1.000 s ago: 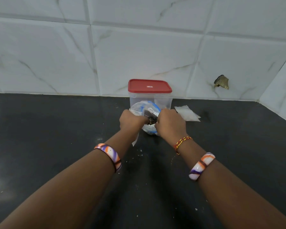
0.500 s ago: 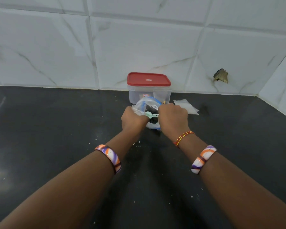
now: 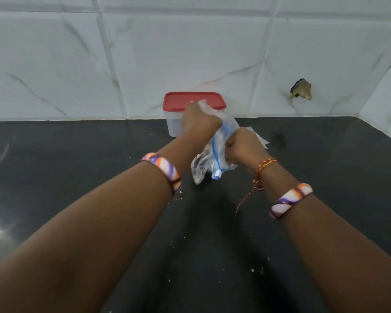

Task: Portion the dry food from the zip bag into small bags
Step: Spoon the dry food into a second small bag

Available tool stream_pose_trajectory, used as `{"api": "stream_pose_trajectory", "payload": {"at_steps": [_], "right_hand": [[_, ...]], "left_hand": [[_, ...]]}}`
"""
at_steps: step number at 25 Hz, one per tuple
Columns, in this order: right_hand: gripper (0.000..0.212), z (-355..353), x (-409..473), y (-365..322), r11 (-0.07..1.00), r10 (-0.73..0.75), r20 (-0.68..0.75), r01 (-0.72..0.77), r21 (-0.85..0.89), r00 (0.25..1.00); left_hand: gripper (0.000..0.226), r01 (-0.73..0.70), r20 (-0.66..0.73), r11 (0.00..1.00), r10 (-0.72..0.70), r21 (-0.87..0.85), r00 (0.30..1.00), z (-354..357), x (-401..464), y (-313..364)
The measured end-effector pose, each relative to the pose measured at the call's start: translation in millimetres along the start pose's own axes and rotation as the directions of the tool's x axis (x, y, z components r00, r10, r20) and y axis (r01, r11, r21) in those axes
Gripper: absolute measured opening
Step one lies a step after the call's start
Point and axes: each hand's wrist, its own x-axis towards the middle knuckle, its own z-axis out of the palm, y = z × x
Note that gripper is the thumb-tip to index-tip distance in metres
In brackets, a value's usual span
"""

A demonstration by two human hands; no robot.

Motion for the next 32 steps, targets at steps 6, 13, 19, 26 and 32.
{"api": "stream_pose_trajectory", "payload": {"at_steps": [6, 13, 19, 26, 32], "right_hand": [[0.013, 17.1, -2.0, 41.8, 0.766, 0.282, 0.247, -0.373, 0.524, 0.927], [0.005, 10.9, -18.7, 53.1, 0.632, 0.366, 0.092, -0.32, 0.706, 0.926], [0.007, 6.1, -45.7, 68.8, 0.586, 0.451, 0.007, -0.302, 0.752, 0.893], [0.009, -20.0, -74.0, 78.2, 0.574, 0.502, -0.056, -0.284, 0.768, 0.863], [0.005, -61.1, -100.8, 56.8, 0.62, 0.37, -0.075, -0.186, 0.762, 0.926]], "left_hand": [[0.055, -0.052, 0.372, 0.972, -0.038, 0.228, 0.928, 37.0, -3.5, -5.6], [0.088, -0.123, 0.19, 0.992, 0.116, 0.028, 0.975, 4.6, -30.5, -13.0], [0.056, -0.188, 0.195, 0.97, 0.156, 0.156, 0.968, -8.4, -59.4, -30.5], [0.056, -0.319, 0.31, 0.913, 0.235, 0.255, 0.921, -5.7, -77.8, -46.2], [0.07, -0.404, 0.322, 0.851, 0.3, 0.336, 0.898, -4.3, -79.3, -53.5]]}}
